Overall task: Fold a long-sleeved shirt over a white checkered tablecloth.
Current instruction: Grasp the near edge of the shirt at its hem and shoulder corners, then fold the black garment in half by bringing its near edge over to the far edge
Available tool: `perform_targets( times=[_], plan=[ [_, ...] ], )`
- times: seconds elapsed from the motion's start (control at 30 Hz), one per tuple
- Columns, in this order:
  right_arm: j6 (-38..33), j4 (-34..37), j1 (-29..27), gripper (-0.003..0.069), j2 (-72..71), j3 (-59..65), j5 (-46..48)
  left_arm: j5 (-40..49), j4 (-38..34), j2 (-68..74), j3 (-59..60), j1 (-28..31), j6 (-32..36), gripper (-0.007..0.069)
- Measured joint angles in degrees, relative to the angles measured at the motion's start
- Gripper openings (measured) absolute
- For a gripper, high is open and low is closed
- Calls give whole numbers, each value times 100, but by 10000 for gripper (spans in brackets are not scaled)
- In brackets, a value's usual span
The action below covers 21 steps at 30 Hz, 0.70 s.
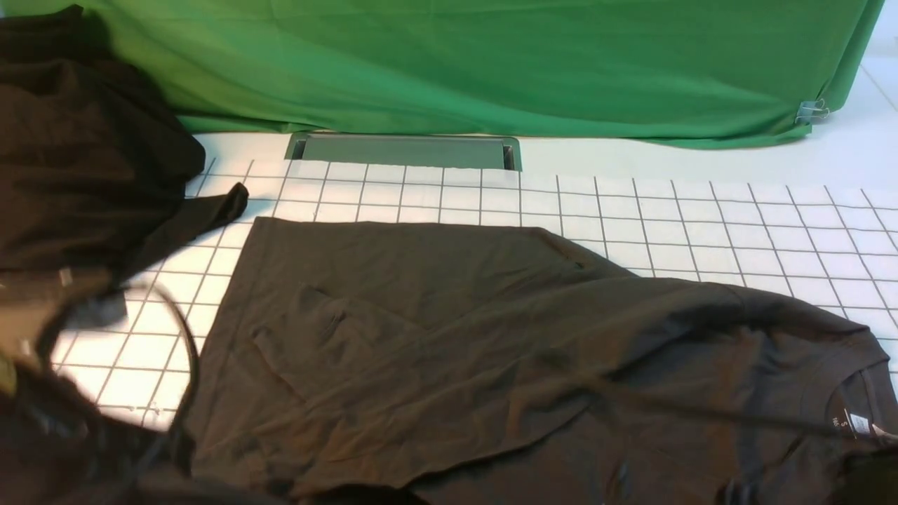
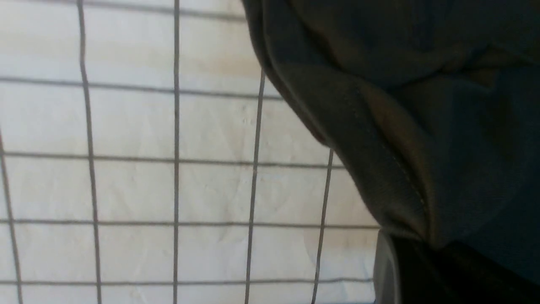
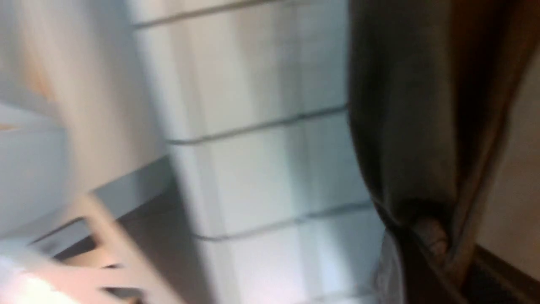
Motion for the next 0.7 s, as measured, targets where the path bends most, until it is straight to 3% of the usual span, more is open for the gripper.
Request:
perform_targets(
  times=[0.13, 0.23, 0.27, 0.3, 0.43, 0.7],
  plan=[
    [-179, -422, -878, 34, -282, -612, 195, -58, 395, 464, -772, 177, -166, 29],
    [-593, -458, -1567, 33, -216, -1022, 45, -262, 311, 917, -1346, 429, -128, 29],
    [-887, -452, -2194, 33, -45, -1385, -97, -427, 217, 1333, -1724, 614, -50, 29],
    [-918, -452, -2194, 33, -17, -1426, -108, -427, 202, 1380, -1772, 636, -44, 29],
    [-1639, -139, -3273, 32, 822, -2391, -330, -614, -94, 2533, -2864, 1034, 226, 29],
    [-2126, 125, -3960, 32, 2780, -3973, -748, -720, -112, 4794, -4860, 1305, 404, 29]
  ],
)
